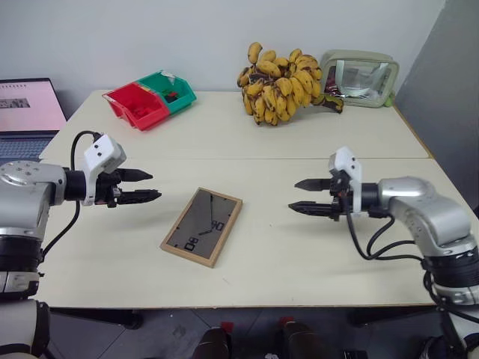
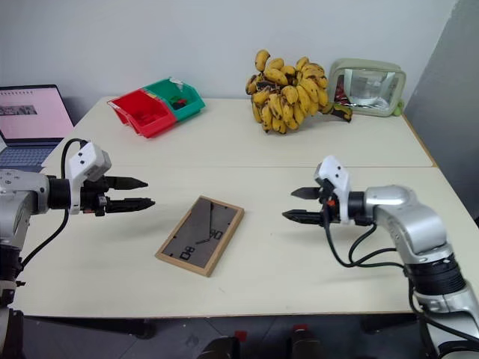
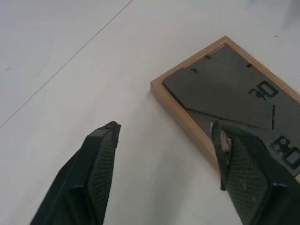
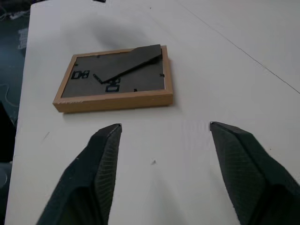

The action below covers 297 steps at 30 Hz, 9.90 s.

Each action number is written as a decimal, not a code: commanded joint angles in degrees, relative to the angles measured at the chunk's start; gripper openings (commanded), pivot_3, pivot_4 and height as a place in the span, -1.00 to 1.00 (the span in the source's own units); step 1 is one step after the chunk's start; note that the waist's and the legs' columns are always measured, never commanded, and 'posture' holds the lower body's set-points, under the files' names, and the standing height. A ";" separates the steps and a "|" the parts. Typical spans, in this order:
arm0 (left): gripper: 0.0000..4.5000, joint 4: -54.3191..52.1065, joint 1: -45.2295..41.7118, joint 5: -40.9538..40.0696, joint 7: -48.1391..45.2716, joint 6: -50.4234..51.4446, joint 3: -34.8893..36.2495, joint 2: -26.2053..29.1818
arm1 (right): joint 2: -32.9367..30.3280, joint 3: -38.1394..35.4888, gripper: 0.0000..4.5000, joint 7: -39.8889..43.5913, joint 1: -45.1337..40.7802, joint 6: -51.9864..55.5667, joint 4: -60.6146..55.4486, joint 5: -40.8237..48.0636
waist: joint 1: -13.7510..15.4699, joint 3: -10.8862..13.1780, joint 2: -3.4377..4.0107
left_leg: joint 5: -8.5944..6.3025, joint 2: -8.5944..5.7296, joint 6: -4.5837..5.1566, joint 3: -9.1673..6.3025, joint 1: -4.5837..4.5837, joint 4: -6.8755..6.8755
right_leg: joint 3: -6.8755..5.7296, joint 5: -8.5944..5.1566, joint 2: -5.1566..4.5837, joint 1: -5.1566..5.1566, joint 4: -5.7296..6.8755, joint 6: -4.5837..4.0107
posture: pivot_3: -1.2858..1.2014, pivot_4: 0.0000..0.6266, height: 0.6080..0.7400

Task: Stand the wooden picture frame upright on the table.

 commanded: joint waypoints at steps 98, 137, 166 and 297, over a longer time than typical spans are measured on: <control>0.18 -18.82 14.39 -34.76 9.69 72.46 13.98 -7.42 | 14.66 10.50 -1.00 -15.35 3.95 -10.41 11.60 -20.94 | -1.35 -0.01 -0.01 | 0.00 -0.05 0.00 -0.10 0.19 -0.11 | -0.07 -0.21 0.31 0.10 0.09 0.05 | 0.03 -0.52 1.00; 0.07 -11.92 10.86 -35.80 31.72 63.38 15.01 -32.45 | 19.28 13.04 -1.00 -19.24 5.51 -7.54 9.99 -22.69 | 1.57 -0.65 0.55 | 0.02 -0.15 -0.03 -0.15 0.53 -0.12 | -0.15 0.06 -0.34 0.89 -0.78 0.13 | 0.03 -0.52 1.00; -0.46 -18.61 -11.64 -35.57 33.88 46.69 13.34 -33.44 | 10.65 -11.46 0.76 -5.16 -26.05 9.97 17.00 7.22 | 0.23 -0.26 0.06 | 0.01 -0.15 -0.05 0.02 -0.08 -0.23 | -0.04 0.17 -0.21 0.26 -0.92 0.19 | 0.03 -0.52 1.00; 1.00 -54.62 23.69 -44.89 59.19 29.04 12.47 -7.91 | 33.20 -11.61 -0.63 -0.96 -28.87 -33.14 77.29 -5.21 | 0.39 -0.14 0.15 | -0.01 -0.19 0.01 0.02 -0.37 0.64 | 0.02 0.16 -0.21 -0.03 -0.06 0.15 | 0.03 -0.52 1.00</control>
